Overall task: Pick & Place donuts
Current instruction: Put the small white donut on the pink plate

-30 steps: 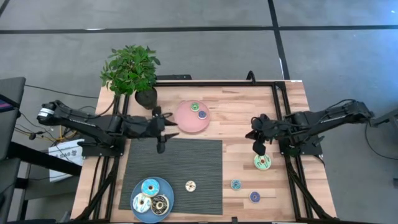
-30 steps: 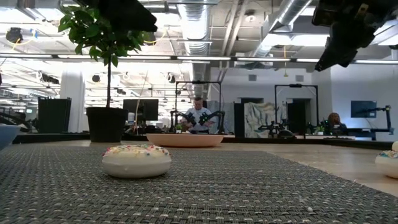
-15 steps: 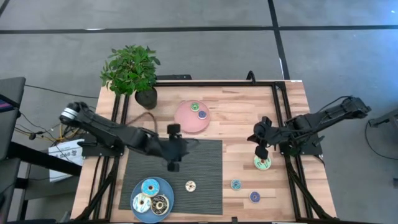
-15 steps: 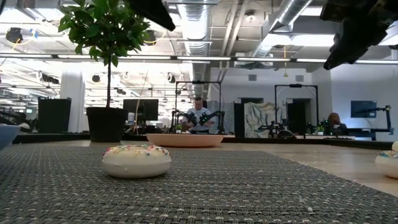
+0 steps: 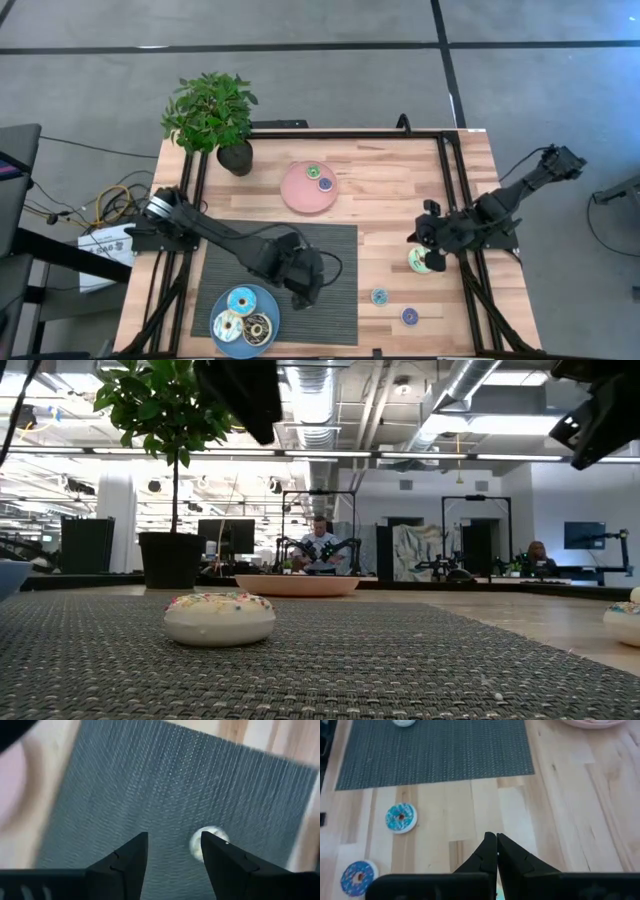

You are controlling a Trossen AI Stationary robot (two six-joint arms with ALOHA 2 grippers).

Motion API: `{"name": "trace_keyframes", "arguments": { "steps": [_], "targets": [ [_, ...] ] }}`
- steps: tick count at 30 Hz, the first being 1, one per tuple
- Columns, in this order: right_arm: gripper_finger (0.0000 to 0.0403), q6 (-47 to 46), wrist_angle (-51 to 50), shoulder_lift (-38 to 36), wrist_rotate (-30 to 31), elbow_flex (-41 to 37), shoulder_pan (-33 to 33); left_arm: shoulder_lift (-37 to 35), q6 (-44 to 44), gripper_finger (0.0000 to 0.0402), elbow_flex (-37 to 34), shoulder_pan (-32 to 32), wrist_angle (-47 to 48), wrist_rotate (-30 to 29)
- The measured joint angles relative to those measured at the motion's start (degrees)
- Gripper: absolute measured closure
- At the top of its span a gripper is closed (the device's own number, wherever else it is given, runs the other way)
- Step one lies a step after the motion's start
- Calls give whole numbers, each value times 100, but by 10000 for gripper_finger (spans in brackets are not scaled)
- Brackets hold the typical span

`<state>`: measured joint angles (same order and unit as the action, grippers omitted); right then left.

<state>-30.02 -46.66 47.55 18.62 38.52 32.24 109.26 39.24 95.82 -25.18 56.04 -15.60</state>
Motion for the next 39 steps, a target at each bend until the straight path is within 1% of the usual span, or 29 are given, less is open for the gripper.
{"name": "trace_keyframes", "arguments": {
  "steps": [2,5,9,15,20,23,26,34,39],
  "targets": [
    [403,0,-6,0,3,0,97,69,552,223,7,20,-26,163],
    [403,0,-84,0,14,0,211,134,1290,222,-43,23,-166,200],
    [403,-15,-99,0,72,0,348,141,1906,211,-47,23,-233,230],
    [403,-20,-107,0,243,0,531,141,2280,168,-47,13,-304,-109],
    [403,-17,-151,0,246,0,641,141,2299,126,-47,13,-304,-117],
    [403,-20,-209,0,244,0,641,141,2459,109,-47,13,-326,-117],
    [403,-42,-291,0,248,0,641,141,2731,103,-47,13,-326,-117],
    [403,-159,-442,0,246,2,641,144,3349,104,-49,13,-324,-115],
    [403,-197,-456,0,239,2,639,362,3685,106,-54,-64,-360,-39]
  ]
}}
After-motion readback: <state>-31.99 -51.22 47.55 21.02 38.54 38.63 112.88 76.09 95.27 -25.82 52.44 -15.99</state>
